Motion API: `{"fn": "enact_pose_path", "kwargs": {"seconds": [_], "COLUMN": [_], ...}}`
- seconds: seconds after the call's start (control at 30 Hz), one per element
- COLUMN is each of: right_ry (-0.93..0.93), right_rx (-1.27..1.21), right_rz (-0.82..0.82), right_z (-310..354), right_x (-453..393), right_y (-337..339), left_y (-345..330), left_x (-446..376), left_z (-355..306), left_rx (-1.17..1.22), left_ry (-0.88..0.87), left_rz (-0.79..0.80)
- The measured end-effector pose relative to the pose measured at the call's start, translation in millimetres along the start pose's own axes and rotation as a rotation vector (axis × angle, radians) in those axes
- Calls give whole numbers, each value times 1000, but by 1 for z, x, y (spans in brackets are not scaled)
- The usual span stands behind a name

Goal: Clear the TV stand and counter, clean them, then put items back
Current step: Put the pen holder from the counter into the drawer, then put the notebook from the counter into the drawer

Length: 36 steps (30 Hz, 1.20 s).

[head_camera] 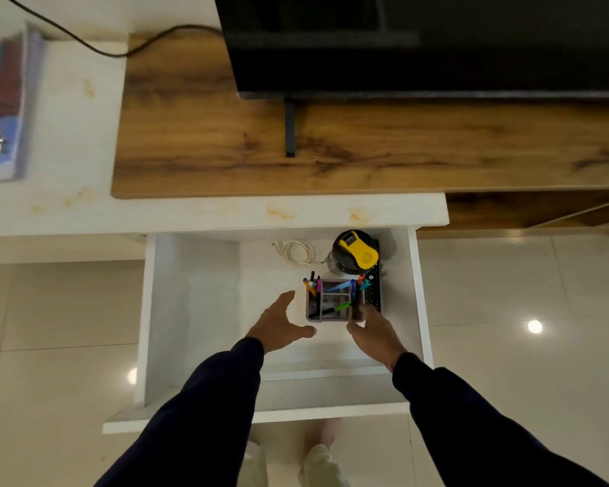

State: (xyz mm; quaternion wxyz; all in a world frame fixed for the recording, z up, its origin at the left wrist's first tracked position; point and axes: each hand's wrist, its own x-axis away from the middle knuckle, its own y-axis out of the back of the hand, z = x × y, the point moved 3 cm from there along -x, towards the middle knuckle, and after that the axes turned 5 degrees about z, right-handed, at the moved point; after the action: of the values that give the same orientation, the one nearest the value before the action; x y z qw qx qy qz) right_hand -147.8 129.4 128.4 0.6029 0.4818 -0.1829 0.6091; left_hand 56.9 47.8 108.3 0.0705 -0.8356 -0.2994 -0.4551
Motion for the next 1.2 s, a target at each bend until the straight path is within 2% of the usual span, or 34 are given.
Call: {"fn": "enact_pose_path", "kwargs": {"seconds": [0.17, 0.3, 0.37, 0.53, 0.63, 0.77, 0.97, 1.03, 1.2], "right_ry": [184, 383, 481, 579, 622, 612, 491, 438, 256], "right_rx": [45, 65, 75, 124, 189, 165, 12, -66, -267], "right_rz": [-5, -13, -8, 45, 66, 82, 95, 75, 24], "right_z": [81, 167, 220, 328, 393, 480, 577, 604, 634], "right_x": [45, 69, 77, 71, 56, 21, -44, -66, -115], "right_y": [5, 2, -8, -44, -77, -137, -224, -246, -281], "left_y": [47, 106, 152, 270, 349, 458, 592, 624, 660], "left_x": [56, 108, 133, 176, 184, 182, 151, 136, 110], "left_z": [-29, -57, -64, -52, -28, 10, 54, 62, 83], "left_rx": [-3, -3, 17, 115, 61, -33, -171, -127, 164], "left_ry": [-52, -95, -115, -172, -168, -128, -33, 30, 111], "left_rz": [-45, -162, -240, -471, -595, -731, -783, -755, -771]}}
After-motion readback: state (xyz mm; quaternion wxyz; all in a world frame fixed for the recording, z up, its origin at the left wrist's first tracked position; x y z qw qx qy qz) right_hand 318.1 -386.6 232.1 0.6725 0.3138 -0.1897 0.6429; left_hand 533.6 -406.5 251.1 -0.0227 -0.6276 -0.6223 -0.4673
